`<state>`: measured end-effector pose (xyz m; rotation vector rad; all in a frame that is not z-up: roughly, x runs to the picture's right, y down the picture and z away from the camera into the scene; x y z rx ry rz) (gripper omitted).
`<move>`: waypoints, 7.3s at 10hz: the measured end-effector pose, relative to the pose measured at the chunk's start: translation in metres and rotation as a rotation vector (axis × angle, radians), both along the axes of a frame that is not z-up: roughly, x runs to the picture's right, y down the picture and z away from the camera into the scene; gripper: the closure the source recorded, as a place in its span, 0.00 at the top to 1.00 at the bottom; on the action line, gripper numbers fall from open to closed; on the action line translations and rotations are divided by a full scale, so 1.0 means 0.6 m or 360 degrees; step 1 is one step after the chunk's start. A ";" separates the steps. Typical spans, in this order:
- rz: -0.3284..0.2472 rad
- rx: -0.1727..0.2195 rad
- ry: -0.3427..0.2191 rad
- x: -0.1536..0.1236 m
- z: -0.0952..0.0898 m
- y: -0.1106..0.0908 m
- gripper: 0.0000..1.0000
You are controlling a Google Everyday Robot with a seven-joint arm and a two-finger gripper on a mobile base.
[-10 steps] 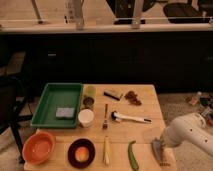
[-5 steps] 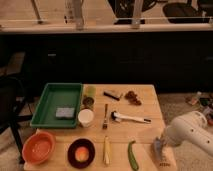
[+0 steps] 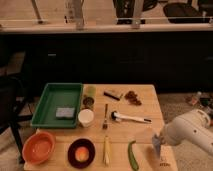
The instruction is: Wipe red bowl with towel
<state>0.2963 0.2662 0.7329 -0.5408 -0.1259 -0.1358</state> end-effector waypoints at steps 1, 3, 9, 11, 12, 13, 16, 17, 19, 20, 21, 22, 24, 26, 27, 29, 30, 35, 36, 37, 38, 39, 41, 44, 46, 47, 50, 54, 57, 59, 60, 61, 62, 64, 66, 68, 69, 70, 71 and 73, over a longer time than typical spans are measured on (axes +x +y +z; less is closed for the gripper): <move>0.0001 0.0000 0.0001 0.001 0.000 0.000 0.00; 0.0001 0.0000 0.0001 0.001 0.000 0.000 0.00; -0.0066 0.0021 -0.0105 -0.046 0.007 -0.013 0.00; -0.0141 0.0035 -0.0207 -0.125 0.017 -0.029 0.00; -0.0176 0.0046 -0.0250 -0.157 0.022 -0.039 0.00; -0.0215 0.0062 -0.0297 -0.189 0.025 -0.052 0.00; -0.0323 0.0111 -0.0416 -0.246 0.026 -0.086 0.00; -0.0354 0.0126 -0.0453 -0.260 0.023 -0.096 0.00; -0.0430 0.0156 -0.0532 -0.293 0.015 -0.114 0.00; -0.0486 0.0170 -0.0591 -0.324 0.009 -0.124 0.00; -0.0534 0.0178 -0.0643 -0.351 0.004 -0.131 0.00; -0.0570 0.0176 -0.0676 -0.365 0.002 -0.133 0.00; -0.0662 0.0155 -0.0769 -0.423 0.003 -0.130 0.00; -0.0739 0.0129 -0.0837 -0.476 0.007 -0.122 0.00; -0.0785 0.0109 -0.0878 -0.510 0.011 -0.115 0.00; -0.0892 0.0066 -0.0959 -0.578 0.016 -0.097 0.00; -0.0946 0.0051 -0.0992 -0.608 0.018 -0.090 0.00; -0.0970 0.0048 -0.1000 -0.621 0.019 -0.087 0.00; -0.0969 0.0048 -0.1001 -0.621 0.019 -0.087 0.00; -0.0962 0.0057 -0.0990 -0.617 0.017 -0.084 0.00; -0.0966 0.0084 -0.0970 -0.605 0.005 -0.088 0.00; -0.0972 0.0103 -0.0957 -0.597 -0.002 -0.095 0.00; -0.1033 0.0161 -0.0953 -0.610 -0.025 -0.119 0.00; -0.1141 0.0196 -0.1018 -0.666 -0.030 -0.144 0.00; -0.1218 0.0198 -0.1089 -0.714 -0.025 -0.154 0.00; -0.1261 0.0196 -0.1130 -0.741 -0.022 -0.158 0.00; -0.1396 0.0191 -0.1261 -0.814 -0.021 -0.169 0.00; -0.1502 0.0126 -0.1481 -0.907 -0.009 -0.141 0.00; -0.1500 0.0120 -0.1494 -0.910 -0.006 -0.139 0.00; -0.1505 0.0119 -0.1499 -0.913 -0.007 -0.138 0.00; -0.1502 0.0119 -0.1495 -0.911 -0.006 -0.139 0.00; -0.1505 0.0116 -0.1497 -0.911 -0.006 -0.139 0.00; -0.1522 0.0113 -0.1509 -0.915 -0.004 -0.137 0.00; -0.1572 0.0097 -0.1558 -0.953 0.003 -0.127 0.00; -0.1618 0.0087 -0.1583 -0.988 0.004 -0.120 0.00; -0.1674 0.0131 -0.1570 -1.041 -0.001 -0.101 0.00; -0.1679 0.0134 -0.1588 -1.055 -0.001 -0.091 0.00; -0.1678 0.0124 -0.1616 -1.069 0.001 -0.079 0.00; -0.1678 0.0114 -0.1636 -1.072 0.006 -0.071 0.00; -0.1665 0.0066 -0.1712 -1.088 0.013 -0.044 0.00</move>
